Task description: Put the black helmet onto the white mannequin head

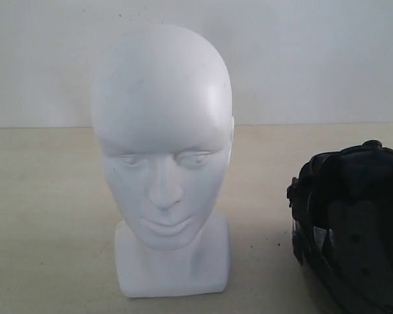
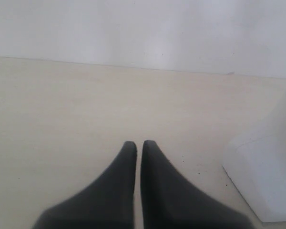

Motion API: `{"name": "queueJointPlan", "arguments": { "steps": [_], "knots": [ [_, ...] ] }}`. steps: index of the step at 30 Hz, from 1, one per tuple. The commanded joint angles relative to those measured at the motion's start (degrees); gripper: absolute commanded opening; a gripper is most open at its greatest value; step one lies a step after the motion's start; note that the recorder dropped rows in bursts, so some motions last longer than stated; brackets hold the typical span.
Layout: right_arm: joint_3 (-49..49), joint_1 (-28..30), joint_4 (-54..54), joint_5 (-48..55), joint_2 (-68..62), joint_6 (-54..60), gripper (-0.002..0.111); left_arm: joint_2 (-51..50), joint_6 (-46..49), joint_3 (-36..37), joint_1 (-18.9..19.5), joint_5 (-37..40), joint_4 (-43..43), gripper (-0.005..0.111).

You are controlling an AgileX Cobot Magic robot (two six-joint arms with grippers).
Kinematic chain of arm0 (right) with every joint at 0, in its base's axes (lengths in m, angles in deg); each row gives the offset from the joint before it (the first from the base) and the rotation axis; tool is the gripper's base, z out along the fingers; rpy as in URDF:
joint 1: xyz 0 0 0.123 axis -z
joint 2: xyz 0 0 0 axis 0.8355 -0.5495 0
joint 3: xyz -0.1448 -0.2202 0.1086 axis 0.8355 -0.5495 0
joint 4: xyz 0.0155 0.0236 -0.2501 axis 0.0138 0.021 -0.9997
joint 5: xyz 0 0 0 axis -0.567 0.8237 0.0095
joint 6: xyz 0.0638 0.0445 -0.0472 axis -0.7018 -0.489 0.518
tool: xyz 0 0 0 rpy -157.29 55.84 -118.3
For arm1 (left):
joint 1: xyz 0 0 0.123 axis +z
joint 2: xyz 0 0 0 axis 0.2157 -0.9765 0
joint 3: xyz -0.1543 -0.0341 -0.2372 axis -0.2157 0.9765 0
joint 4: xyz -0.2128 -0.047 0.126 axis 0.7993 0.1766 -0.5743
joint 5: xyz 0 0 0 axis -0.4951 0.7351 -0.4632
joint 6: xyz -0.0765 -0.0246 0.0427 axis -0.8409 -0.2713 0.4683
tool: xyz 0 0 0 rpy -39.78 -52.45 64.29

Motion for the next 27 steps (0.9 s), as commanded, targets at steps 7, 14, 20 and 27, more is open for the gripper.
{"name": "queueJointPlan", "arguments": {
  "steps": [7,14,20,27],
  "knots": [
    [0.4,-9.3,14.0,5.6,2.2,12.2,0.003,0.1,0.0,0.2,0.2,-0.2,0.4,0.004],
    [0.4,-18.5,17.3,5.9,2.2,7.2,0.075,0.1,0.0,0.2,0.2,-0.2,0.4,0.004],
    [0.4,-19.9,21.8,6.0,0.6,7.9,0.074,0.1,0.0,0.2,0.2,-0.2,0.4,0.004],
    [0.4,-19.9,21.4,4.4,-3.3,8.9,0.074,0.1,0.0,0.2,0.2,-0.2,0.4,0.004]
  ]
}}
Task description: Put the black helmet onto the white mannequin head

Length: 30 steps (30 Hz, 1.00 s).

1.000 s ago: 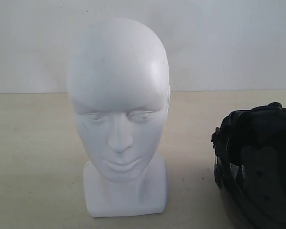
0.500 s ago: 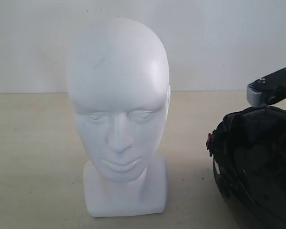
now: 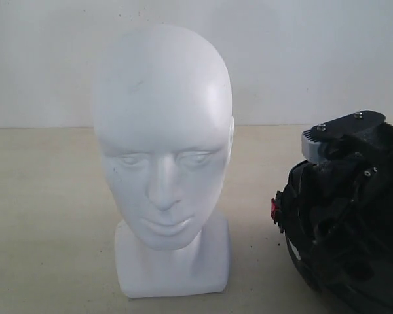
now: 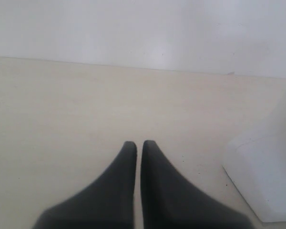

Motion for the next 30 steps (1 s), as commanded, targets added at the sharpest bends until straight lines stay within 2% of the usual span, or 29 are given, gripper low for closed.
{"name": "queueJointPlan", "arguments": {
  "steps": [1,28,30],
  "knots": [
    [0.3,-0.3,0.0,-0.9,-2.7,0.7,0.074,0.1,0.0,0.2,0.2,-0.2,0.4,0.004],
    [0.3,-0.3,-2.8,-7.5,-17.6,-0.4,0.074,0.1,0.0,0.2,0.2,-0.2,0.4,0.004],
    [0.3,-0.3,-2.8,-8.3,-17.7,-0.4,0.068,0.1,0.0,0.2,0.2,-0.2,0.4,0.004]
  ]
}}
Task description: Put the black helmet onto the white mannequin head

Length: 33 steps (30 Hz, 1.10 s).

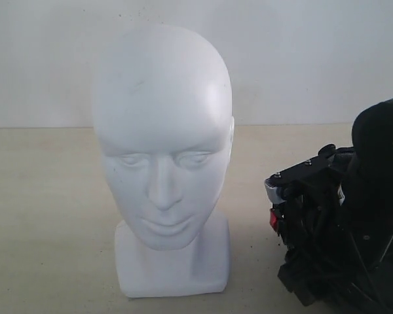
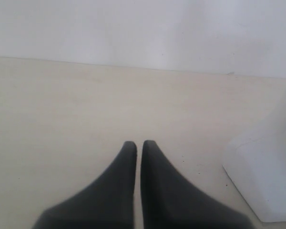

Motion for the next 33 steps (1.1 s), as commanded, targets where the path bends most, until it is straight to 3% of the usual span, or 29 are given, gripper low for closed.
{"name": "queueJointPlan", "arguments": {
  "steps": [1,5,10,14,33],
  "knots": [
    [0.3,-0.3,-0.5,-1.5,-0.3,-0.4,0.064,0.1,0.0,0.2,0.2,-0.2,0.4,0.004],
    [0.3,-0.3,-0.5,-1.9,-0.3,-0.4,0.043,0.1,0.0,0.2,0.2,-0.2,0.4,0.004],
    [0.3,-0.3,-0.9,-1.5,-0.3,0.1,0.024,0.1,0.0,0.2,0.2,-0.2,0.4,0.004],
    [0.3,-0.3,-2.3,-1.2,-0.3,0.2,0.000,0.1,0.0,0.2,0.2,-0.2,0.4,0.004],
    [1.3,-0.3,-5.1,-3.7,7.5,0.1,0.000,0.1,0.0,0.2,0.2,-0.2,0.4,0.004]
  ]
}}
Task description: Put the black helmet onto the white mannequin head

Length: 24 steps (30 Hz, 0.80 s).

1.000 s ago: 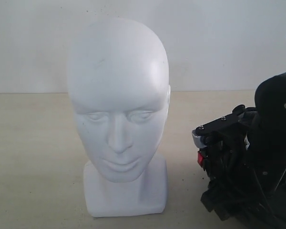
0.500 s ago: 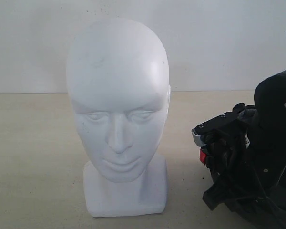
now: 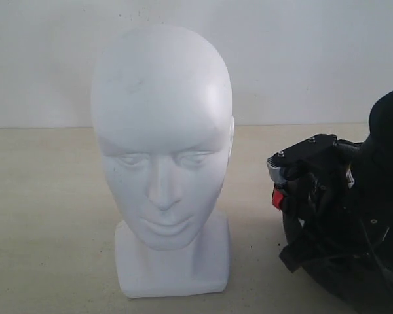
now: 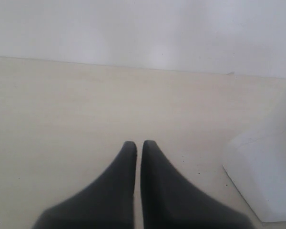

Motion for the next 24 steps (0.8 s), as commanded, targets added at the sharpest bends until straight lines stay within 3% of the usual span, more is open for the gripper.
{"name": "queueJointPlan", "arguments": {
  "steps": [1,13,24],
  "knots": [
    [0.7,0.0,-1.7,-1.0,4.1,0.5,0.000,0.1,0.0,0.2,0.2,-0.2,0.4,0.004],
    [0.7,0.0,-2.9,-5.4,15.5,2.2,0.000,0.1,0.0,0.2,0.2,-0.2,0.4,0.004],
    [0.7,0.0,-3.4,-19.6,26.9,2.2,0.000,0.1,0.0,0.2,0.2,-0.2,0.4,0.004]
  ]
}}
